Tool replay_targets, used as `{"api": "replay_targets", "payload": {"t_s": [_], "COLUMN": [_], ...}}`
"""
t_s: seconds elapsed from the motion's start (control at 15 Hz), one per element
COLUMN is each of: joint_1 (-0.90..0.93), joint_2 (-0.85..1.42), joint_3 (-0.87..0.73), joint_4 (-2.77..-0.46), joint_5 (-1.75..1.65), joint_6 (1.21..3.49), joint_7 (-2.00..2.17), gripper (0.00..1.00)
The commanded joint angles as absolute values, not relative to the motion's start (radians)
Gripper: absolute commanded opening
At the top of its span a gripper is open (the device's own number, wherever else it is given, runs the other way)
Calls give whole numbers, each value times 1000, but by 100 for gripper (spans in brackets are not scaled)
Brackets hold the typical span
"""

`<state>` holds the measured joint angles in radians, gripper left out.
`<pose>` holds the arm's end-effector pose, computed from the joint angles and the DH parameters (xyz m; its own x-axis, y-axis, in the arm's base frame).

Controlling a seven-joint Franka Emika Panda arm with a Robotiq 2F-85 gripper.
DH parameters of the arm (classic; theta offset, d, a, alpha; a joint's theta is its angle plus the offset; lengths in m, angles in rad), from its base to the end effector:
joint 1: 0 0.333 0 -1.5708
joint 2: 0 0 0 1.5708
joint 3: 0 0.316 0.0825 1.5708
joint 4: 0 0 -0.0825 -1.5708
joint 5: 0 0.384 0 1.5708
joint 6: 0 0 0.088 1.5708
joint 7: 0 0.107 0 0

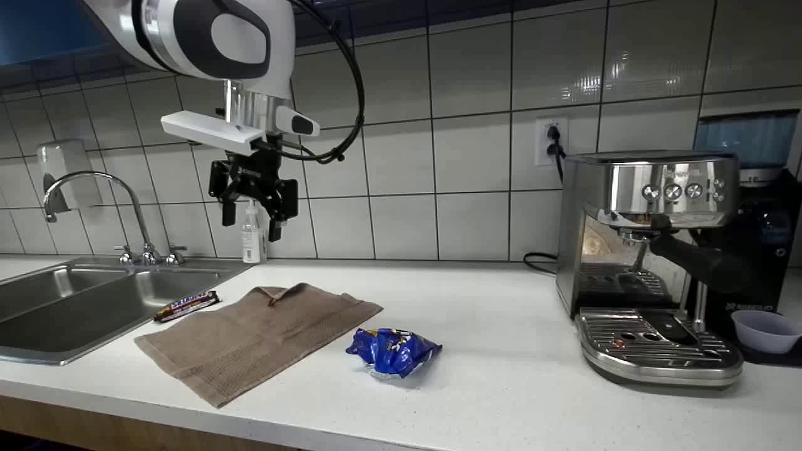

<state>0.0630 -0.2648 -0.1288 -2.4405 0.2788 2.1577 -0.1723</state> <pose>0.4465 -0.0186 0.4012 0.9989 -0.0467 0.0021 -0.0445 -0.9641 -0.2617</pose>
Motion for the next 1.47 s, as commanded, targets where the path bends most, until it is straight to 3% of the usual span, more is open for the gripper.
{"api": "replay_targets", "payload": {"t_s": [0.0,0.73,1.4], "joint_1": [41,50,75], "joint_2": [-263,-248,-121], "joint_3": [-108,-115,-67], "joint_4": [-2439,-2450,-2411], "joint_5": [285,374,483], "joint_6": [2154,2196,2384], "joint_7": [-177,-180,-195], "gripper": [100,100,100]}}
